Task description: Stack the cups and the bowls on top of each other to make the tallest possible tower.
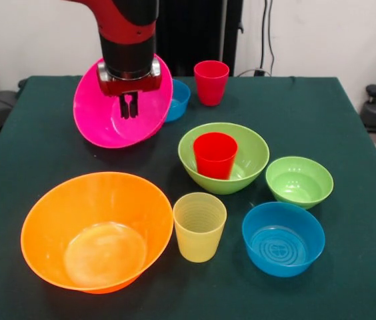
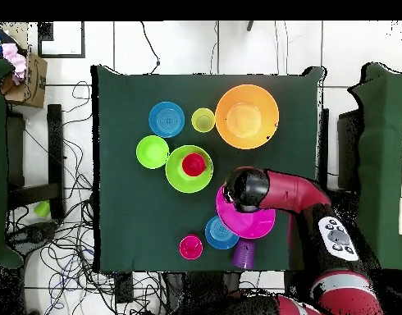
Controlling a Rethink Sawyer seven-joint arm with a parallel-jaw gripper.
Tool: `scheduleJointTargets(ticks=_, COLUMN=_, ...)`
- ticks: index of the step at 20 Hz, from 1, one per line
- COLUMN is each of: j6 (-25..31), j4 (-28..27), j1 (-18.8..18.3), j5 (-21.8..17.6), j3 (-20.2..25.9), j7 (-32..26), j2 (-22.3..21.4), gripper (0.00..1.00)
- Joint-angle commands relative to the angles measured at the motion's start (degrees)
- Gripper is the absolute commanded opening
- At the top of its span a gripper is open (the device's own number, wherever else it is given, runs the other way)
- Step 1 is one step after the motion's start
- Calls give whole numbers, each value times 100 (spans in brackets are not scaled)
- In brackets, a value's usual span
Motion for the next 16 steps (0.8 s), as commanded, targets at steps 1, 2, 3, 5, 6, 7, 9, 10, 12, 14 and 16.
scheduleJointTargets(ticks=1, j6=464, j4=-149, j1=194, j5=-197, j3=86, j7=335, j2=-25, gripper=0)
scheduleJointTargets(ticks=2, j6=444, j4=-147, j1=194, j5=-203, j3=82, j7=347, j2=-24, gripper=0)
scheduleJointTargets(ticks=3, j6=415, j4=-157, j1=217, j5=-206, j3=60, j7=392, j2=-37, gripper=0)
scheduleJointTargets(ticks=5, j6=491, j4=-193, j1=245, j5=-215, j3=14, j7=389, j2=-99, gripper=0)
scheduleJointTargets(ticks=6, j6=504, j4=-175, j1=217, j5=-205, j3=29, j7=344, j2=-142, gripper=0)
scheduleJointTargets(ticks=7, j6=478, j4=-165, j1=189, j5=-183, j3=61, j7=323, j2=-117, gripper=0)
scheduleJointTargets(ticks=9, j6=165, j4=-92, j1=108, j5=-203, j3=125, j7=334, j2=48, gripper=0)
scheduleJointTargets(ticks=10, j6=33, j4=-81, j1=87, j5=-252, j3=137, j7=319, j2=133, gripper=0)
scheduleJointTargets(ticks=12, j6=-133, j4=-100, j1=46, j5=-401, j3=174, j7=172, j2=309, gripper=0)
scheduleJointTargets(ticks=14, j6=-268, j4=-37, j1=-4, j5=-455, j3=239, j7=81, j2=326, gripper=0)
scheduleJointTargets(ticks=16, j6=-612, j4=166, j1=-99, j5=-340, j3=381, j7=192, j2=274, gripper=0)
